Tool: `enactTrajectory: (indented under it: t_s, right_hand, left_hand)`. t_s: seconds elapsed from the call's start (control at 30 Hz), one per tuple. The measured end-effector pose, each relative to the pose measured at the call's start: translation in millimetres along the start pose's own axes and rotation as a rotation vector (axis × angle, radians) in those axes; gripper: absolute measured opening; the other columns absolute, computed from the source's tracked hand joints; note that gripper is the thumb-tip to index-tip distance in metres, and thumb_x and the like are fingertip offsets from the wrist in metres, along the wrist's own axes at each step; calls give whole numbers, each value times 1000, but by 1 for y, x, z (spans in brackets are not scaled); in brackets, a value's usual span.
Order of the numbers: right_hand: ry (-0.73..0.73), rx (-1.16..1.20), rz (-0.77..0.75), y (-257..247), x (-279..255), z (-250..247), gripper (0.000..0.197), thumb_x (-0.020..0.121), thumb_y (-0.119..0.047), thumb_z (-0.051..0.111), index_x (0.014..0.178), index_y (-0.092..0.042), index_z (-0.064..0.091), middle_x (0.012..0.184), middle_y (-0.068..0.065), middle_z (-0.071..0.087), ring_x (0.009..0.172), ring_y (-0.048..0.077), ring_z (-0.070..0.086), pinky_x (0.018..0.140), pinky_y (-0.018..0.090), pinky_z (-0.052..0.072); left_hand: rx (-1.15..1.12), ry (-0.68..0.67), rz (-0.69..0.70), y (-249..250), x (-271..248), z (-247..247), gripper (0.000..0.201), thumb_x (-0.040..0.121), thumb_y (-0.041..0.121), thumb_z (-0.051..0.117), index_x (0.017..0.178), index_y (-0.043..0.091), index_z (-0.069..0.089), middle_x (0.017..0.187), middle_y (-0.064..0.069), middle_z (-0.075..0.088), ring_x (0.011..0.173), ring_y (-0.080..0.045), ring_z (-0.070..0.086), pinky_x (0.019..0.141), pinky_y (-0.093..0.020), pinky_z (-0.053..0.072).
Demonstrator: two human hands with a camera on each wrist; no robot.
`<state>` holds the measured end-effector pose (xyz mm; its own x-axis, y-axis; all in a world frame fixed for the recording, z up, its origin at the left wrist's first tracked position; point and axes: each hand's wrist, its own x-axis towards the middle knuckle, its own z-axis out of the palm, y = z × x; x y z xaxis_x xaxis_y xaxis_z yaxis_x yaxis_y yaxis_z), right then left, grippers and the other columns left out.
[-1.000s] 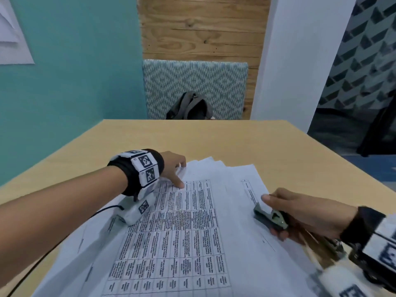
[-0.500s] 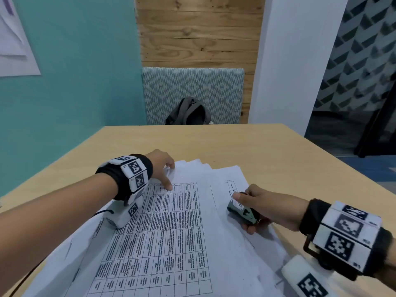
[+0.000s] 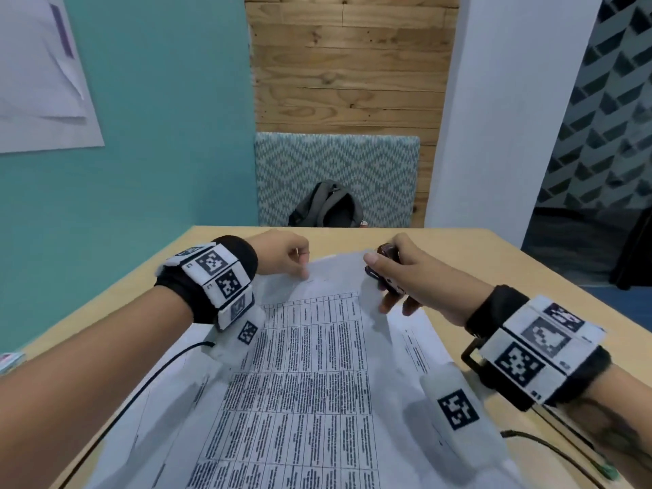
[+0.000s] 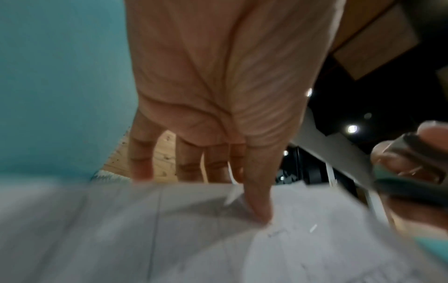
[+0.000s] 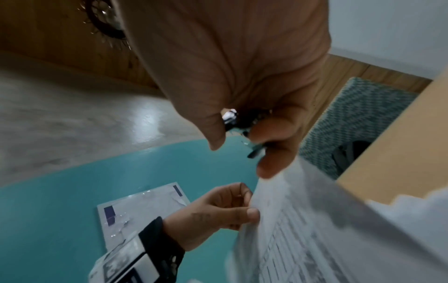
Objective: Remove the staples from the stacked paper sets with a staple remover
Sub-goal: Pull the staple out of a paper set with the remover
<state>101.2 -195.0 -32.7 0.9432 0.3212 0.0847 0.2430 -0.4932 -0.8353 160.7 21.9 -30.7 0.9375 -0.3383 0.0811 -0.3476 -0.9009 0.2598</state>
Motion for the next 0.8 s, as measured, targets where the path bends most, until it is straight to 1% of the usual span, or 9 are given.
enactTrajectory:
  t_s: [0.1,0.2,0.3,0.33,0.4,0.5,0.6,0.7,0.8]
  right_hand:
    - [24,-41,-120,-15,17,0,28,93,-36,49,92,-11,36,89,10,44,56,13,39,44,14,31]
    - [8,-103,-200,-23,28,1,34,92,-41,49,92,-10,37,88,8,41,64,13,33,59,24,32]
    - [-61,-111,-206,-27,33,6,30,94,-42,43,97,-14,34,85,3,36,58,5,31,56,14,31]
    - [-89,-106,-202,-27,34,9,29,95,-41,42,102,-15,34,83,0,37,57,3,33,53,11,31]
    - [-116,-158,-216,-23,34,13,33,94,-40,46,115,-18,34,86,-6,46,69,3,43,62,14,38]
    - [32,-291,-345,-15,32,19,40,81,-35,67,111,-17,47,95,-6,59,83,8,57,77,29,48]
    - [172,-387,-480,-12,32,22,49,66,-31,82,99,-15,49,86,-11,57,79,12,55,72,31,45]
    - [223,-454,-557,-12,33,24,53,61,-28,84,92,-16,43,80,-9,54,72,15,51,64,34,43]
    - [235,-524,-691,-13,30,22,51,58,-32,85,93,-15,52,82,-4,57,72,18,54,60,40,47]
  left_hand:
    - [-271,30,14,0,-5,-18,23,81,20,70,82,27,48,70,7,53,61,-9,48,63,-25,37]
    - [-507,-4,23,-4,-10,-24,24,80,13,71,97,22,55,69,5,62,61,-12,55,66,-27,42]
    - [-585,-91,50,-5,-12,-26,20,82,10,69,100,12,59,65,6,66,55,-7,58,60,-21,45]
    - [-575,-104,49,-6,-12,-26,17,83,12,68,99,11,61,60,7,64,51,-5,55,55,-19,43]
    - [-553,-88,41,-7,-14,-26,11,86,14,66,95,8,63,54,8,60,46,-3,49,49,-15,37]
    - [-667,-61,35,-9,-16,-25,21,84,16,67,95,-1,65,70,-6,64,57,-12,56,55,-17,44]
    - [-709,-52,64,-10,-15,-24,33,75,27,69,94,0,66,73,-9,64,65,-17,57,64,-24,47]
    - [-785,-73,107,-6,-14,-22,29,75,24,70,96,3,67,77,-10,67,73,-17,60,75,-28,49]
    - [-855,-85,122,-2,-14,-21,28,76,20,72,99,5,65,75,-2,69,74,-7,60,78,-17,48]
